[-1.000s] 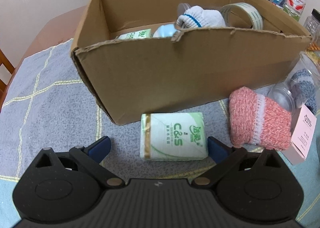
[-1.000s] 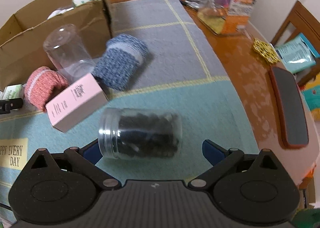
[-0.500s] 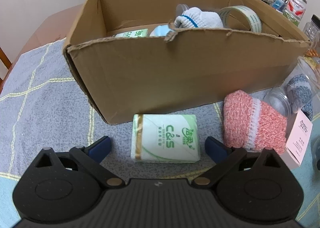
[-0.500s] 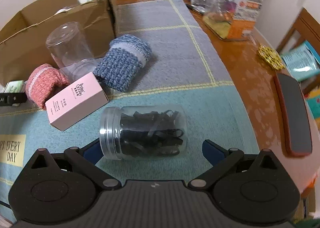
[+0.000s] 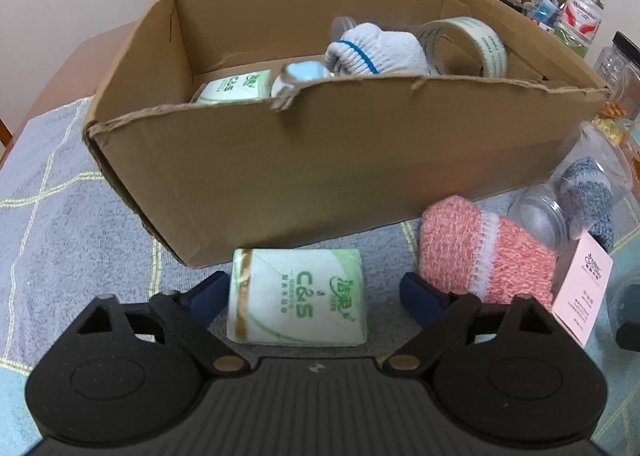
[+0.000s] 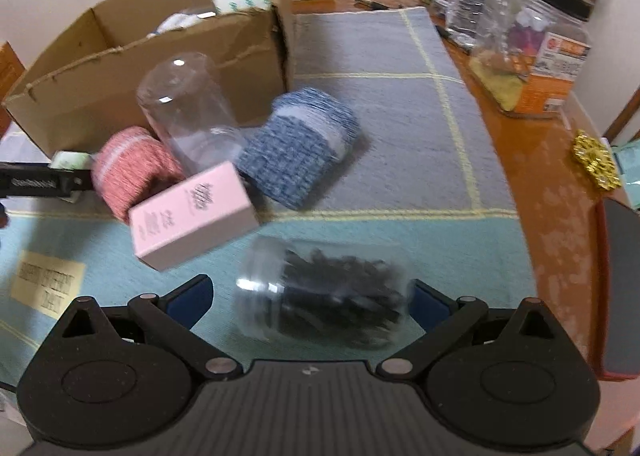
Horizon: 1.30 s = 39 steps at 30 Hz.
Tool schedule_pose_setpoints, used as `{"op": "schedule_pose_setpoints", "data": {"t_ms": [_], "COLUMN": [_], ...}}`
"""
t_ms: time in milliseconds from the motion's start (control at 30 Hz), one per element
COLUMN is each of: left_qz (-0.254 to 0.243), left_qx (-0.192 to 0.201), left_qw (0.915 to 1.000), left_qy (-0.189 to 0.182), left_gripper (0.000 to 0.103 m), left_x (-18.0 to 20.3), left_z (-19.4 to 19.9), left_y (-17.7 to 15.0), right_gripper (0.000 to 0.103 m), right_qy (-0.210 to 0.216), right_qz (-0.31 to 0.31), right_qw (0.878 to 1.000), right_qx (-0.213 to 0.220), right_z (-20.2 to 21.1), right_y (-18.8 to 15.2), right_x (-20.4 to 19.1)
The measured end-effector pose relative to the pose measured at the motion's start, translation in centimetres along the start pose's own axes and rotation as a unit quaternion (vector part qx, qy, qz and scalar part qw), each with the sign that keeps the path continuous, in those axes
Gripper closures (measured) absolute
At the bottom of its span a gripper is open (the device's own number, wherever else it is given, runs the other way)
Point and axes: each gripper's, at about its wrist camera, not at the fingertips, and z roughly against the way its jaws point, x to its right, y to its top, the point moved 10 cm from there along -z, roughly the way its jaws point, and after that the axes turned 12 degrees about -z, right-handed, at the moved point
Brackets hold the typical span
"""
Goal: Organize objects
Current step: 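Lower the left tool onto the tissue pack while the right tool closes in on the clip jar, then grasp the tissue pack with the left tool while the right tool grasps the clip jar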
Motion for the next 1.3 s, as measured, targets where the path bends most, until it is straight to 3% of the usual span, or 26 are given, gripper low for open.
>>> {"op": "schedule_pose_setpoints", "data": {"t_ms": [200, 300, 533, 600, 833, 1300], "left_qz": [0.002, -0.003, -0.012, -0.004, -0.009, -0.046], "left_qx": [0.005, 0.005, 0.001, -0.001, -0.005, 0.021], "left_qw": [1.0, 1.0, 0.9999, 1.0, 0.9998, 0.9962], "left_qy": [0.001, 0.0, 0.0, -0.001, -0.015, -0.071], "left_gripper": [0.03, 0.032, 0.039, 0.039, 0.04, 0.04], "left_x": [-0.7, -0.8, -0.5, -0.6, -0.6, 0.4], "left_z": [0.1, 0.5, 0.8, 0.8, 1.8, 8.5], "left_y": [0.1, -0.1, -0.1, -0.1, 0.1, 2.5], "right_gripper": [0.0, 0.003, 0.018, 0.023, 0.023, 0.023], "right_qy": [-0.001, -0.005, -0.038, -0.041, -0.037, 0.009], "right_qz": [0.017, 0.021, 0.04, 0.045, 0.048, 0.078], "right_qw": [1.0, 1.0, 0.998, 0.998, 0.998, 0.997], "right_qx": [-0.003, -0.004, -0.015, -0.017, -0.026, -0.026], "right_z": [-0.5, -0.6, -1.0, -1.1, -0.6, 4.1], "right_y": [0.4, 0.5, 0.4, 0.4, 0.7, 3.7], "right_x": [-0.6, -0.5, -0.3, -0.3, -0.6, -3.3]}}
